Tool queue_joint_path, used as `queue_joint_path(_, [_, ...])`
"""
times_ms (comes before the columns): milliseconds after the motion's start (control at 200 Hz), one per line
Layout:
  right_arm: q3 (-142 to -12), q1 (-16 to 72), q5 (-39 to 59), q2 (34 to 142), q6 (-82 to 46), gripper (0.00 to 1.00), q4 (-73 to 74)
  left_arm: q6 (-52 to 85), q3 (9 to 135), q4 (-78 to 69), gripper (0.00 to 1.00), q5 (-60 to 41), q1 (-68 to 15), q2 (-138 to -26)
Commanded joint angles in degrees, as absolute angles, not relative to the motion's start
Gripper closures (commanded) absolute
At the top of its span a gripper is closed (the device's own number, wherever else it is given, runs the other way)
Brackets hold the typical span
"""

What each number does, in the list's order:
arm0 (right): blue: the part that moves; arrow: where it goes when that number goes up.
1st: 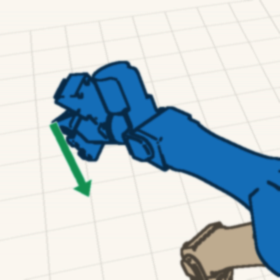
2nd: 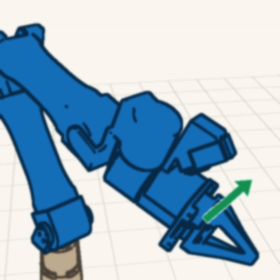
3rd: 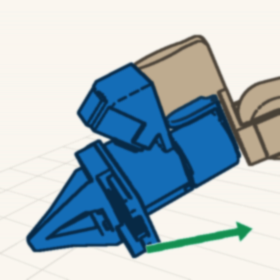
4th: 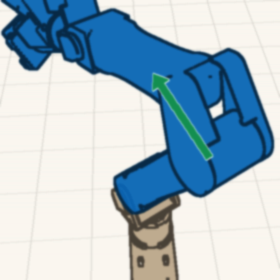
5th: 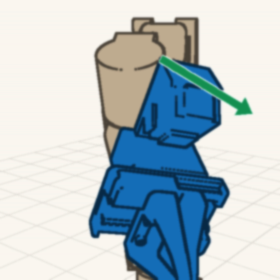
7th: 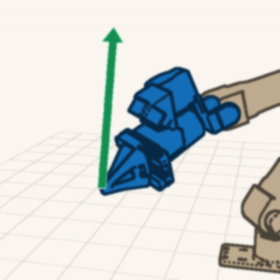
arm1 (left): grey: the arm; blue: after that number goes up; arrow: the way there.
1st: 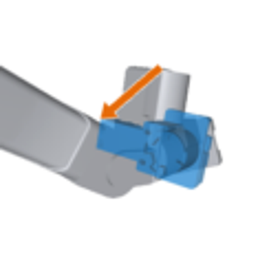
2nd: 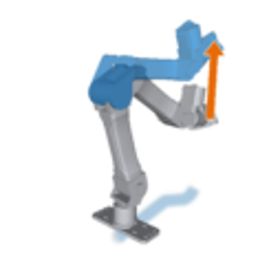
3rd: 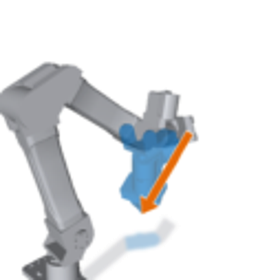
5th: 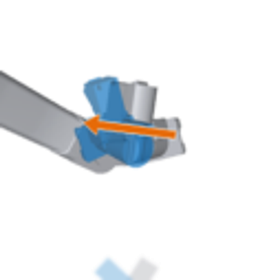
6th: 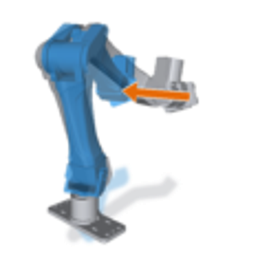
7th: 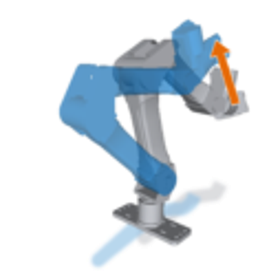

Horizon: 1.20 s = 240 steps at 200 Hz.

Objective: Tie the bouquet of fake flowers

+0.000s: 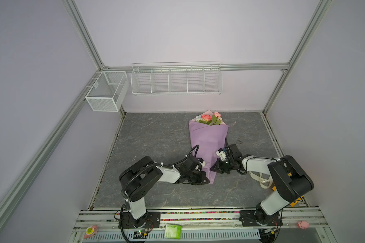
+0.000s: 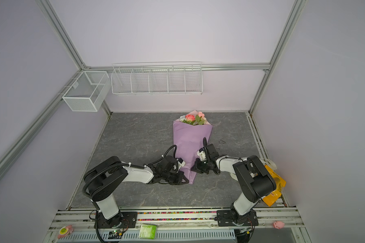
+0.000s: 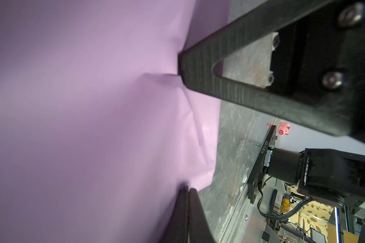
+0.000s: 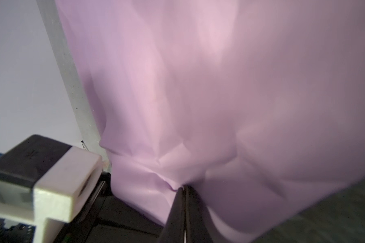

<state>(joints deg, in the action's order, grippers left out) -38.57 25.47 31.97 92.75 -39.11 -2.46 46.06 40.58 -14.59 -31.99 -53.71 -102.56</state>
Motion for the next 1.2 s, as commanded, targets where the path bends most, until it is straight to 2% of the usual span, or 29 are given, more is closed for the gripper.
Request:
queue_joint_path(0, [-38.80, 25.40, 32.82, 88.12, -37.84, 0.91, -5.44, 47.13, 38.75, -11.23, 0.95, -30.64, -53.42, -104.06])
queue_joint_path(275, [-36.38, 27.82, 35.85, 83.40, -38.63, 0.89, -6.17, 46.87, 38.28, -10.01, 0.94, -31.40, -53.44, -101.61])
queue_joint_path(480, [-32.60, 30.05, 31.09, 86.43, -42.36, 0.90, -2.65, 47.09, 37.07, -11.98, 0.89, -31.29, -53.13, -99.78])
queue_joint_path(625, [-30.81, 30.04, 30.39, 87.94, -42.32, 0.91, -0.86, 53.16, 34.43, -22.12, 0.86, -33.68, -52.98, -97.14])
queue_joint_path(795, [-34.39, 29.93, 30.22, 82.41, -37.17, 0.88, -9.32, 51.17, 37.08, -14.56, 0.82, -34.10, -52.21, -90.50])
queue_joint_path(930, [-38.51, 28.28, 23.28, 77.49, -33.67, 0.81, -18.57, 48.68, 37.91, -11.36, 0.71, -36.35, -47.04, -86.45])
queue_joint_path(980, [-39.11, 26.19, 21.80, 76.25, -33.18, 0.71, -19.76, 47.42, 38.57, -9.82, 0.64, -37.75, -43.78, -86.09])
queue_joint_path(1040, [-39.37, 23.04, 21.71, 75.76, -33.33, 0.66, -19.31, 45.37, 40.81, -5.48, 0.56, -37.67, -39.74, -86.09])
queue_joint_path(1090, [-39.67, 20.06, 22.58, 76.25, -33.78, 0.64, -18.50, 42.97, 43.55, -1.54, 0.45, -37.49, -36.83, -86.98])
queue_joint_path(1145, [-40.67, 16.88, 23.23, 77.63, -34.50, 0.58, -18.11, 39.95, 47.15, 3.66, 0.40, -36.29, -34.36, -88.66])
queue_joint_path(1195, [-41.88, 14.46, 24.16, 79.15, -35.15, 0.57, -17.45, 38.29, 49.88, 7.01, 0.34, -34.29, -32.77, -90.61])
